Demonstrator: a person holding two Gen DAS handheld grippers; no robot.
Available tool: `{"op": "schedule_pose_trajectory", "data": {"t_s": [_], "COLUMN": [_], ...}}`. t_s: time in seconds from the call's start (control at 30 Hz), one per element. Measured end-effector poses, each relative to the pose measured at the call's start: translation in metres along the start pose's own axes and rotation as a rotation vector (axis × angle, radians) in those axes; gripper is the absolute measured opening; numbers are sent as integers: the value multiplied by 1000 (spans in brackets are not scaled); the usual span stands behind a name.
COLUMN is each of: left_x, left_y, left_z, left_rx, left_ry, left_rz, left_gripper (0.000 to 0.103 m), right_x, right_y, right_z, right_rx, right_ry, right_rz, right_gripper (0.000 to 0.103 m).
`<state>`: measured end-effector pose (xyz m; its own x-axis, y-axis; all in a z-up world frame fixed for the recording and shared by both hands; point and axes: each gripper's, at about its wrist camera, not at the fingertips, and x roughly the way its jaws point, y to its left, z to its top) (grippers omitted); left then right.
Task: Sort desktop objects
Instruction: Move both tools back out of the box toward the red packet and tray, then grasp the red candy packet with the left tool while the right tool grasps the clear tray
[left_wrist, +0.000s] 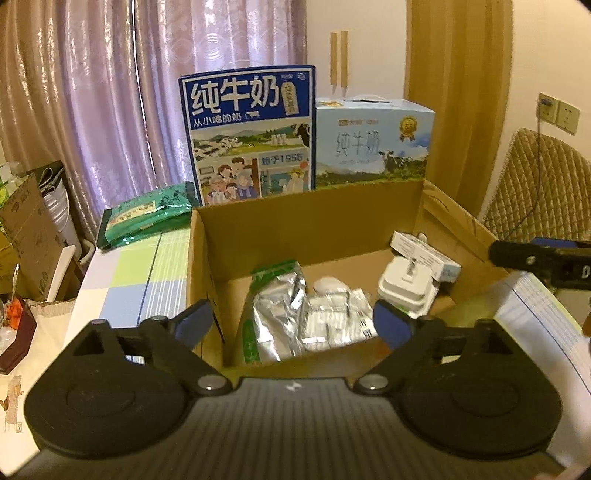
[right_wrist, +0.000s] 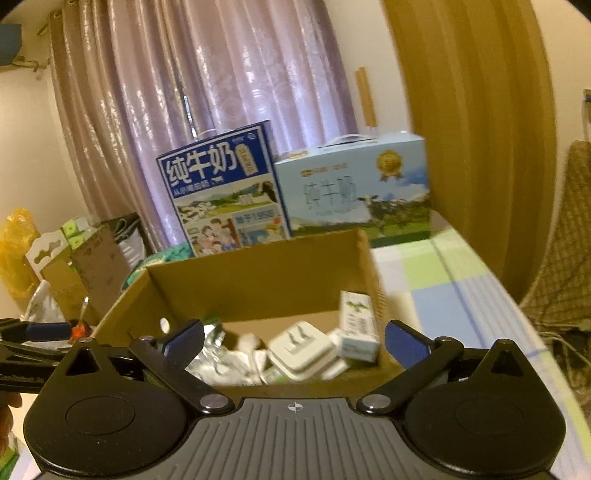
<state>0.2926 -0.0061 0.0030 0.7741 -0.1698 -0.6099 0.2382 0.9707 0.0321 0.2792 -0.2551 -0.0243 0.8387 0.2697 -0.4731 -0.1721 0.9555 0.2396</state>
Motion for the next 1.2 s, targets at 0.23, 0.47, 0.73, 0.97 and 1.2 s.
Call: {"op": "schedule_pose_trajectory", "data": {"t_s": [0.23,0.47,0.73,0.97,1.2], "left_x": [-36,-37,1,30,55], "left_y": [-15,-55,-77,-90,-111], "left_z": [-25,-53,-72,-82,-83], "left_rx": [15,147,217,273,345], "left_ry": [11,91,159,184,176], "left_rz": [-103,-192,-221,-278,-334], "left_gripper": [94,93,90,71,63], "right_x": [-31,-44,-33,-17,-3], "right_y": [-17,-26,-35,-31,-29], "right_z": [-19,-45,-68,-82,-87], "right_rx": [15,-9,-68,-128,-166], "right_ry": [24,122,270,372,428], "right_rz": [-60,-81,-74,-47,-56], "right_gripper": [101,101,101,101,94]}}
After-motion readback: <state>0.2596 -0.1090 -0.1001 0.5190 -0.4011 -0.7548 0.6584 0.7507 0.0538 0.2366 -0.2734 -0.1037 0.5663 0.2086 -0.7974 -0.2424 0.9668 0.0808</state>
